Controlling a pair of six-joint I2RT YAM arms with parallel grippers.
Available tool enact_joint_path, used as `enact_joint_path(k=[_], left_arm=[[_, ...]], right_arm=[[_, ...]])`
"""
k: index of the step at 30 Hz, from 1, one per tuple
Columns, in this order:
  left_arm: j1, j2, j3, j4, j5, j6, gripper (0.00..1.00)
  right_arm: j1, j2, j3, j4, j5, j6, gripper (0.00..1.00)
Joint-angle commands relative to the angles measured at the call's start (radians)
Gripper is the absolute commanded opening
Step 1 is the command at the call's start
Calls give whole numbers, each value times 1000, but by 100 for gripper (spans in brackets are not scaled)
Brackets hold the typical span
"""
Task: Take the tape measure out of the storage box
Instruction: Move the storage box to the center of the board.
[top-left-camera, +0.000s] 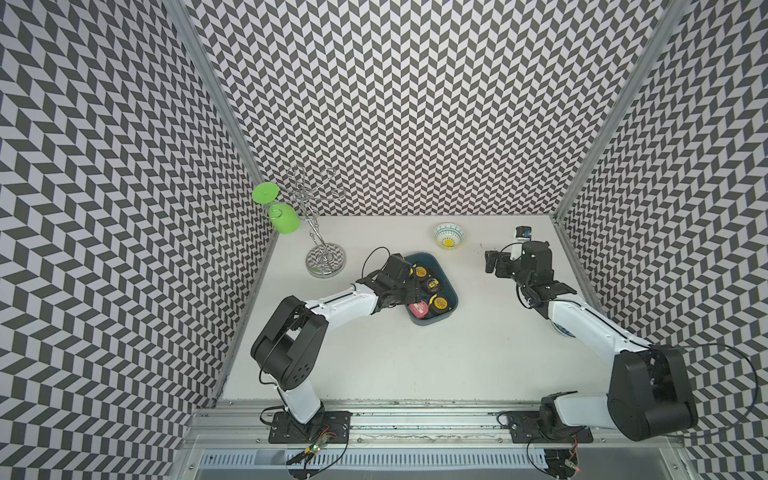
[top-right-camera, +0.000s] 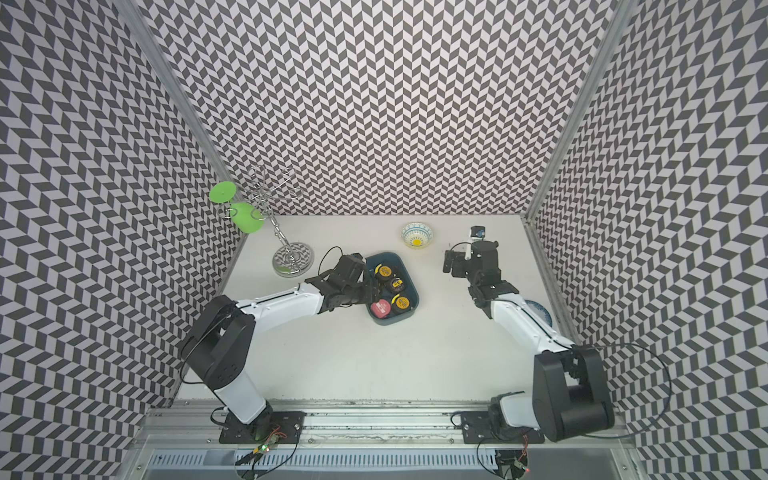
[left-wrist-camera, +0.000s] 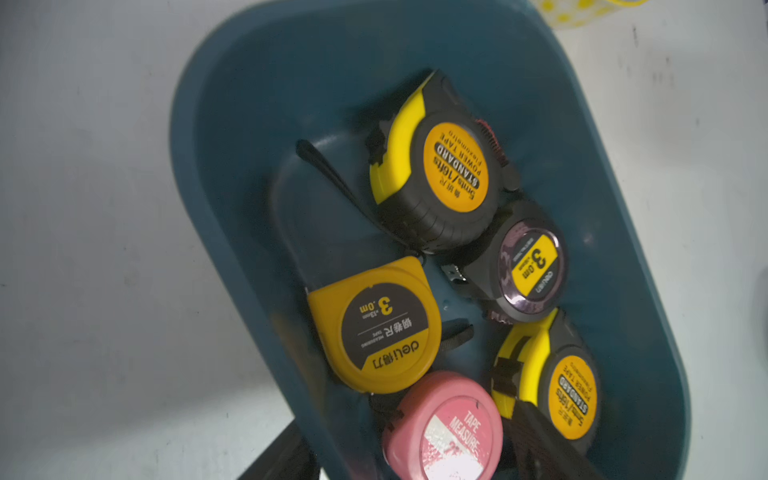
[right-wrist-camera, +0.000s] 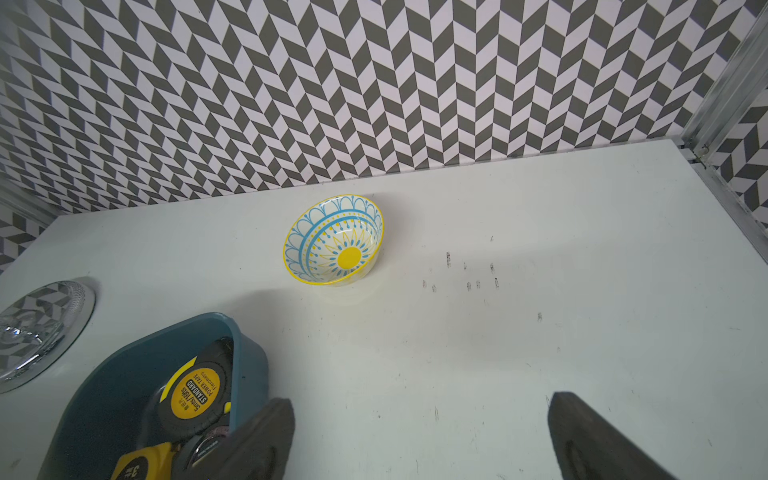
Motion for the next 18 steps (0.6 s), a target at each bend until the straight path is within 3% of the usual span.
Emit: enact_joint_path(k=[1, 9, 18], left_arm=[[-7, 22, 31, -93, -35, 0, 72], [-7, 21, 32, -165, -79, -2, 57], [7, -48, -41, -201, -109, -10, 55]], right_arm=[[8, -20, -3, 13, -4, 6, 100], [8, -15, 4, 1, -11, 10, 100], [7, 5, 34, -13, -33, 18, 100]])
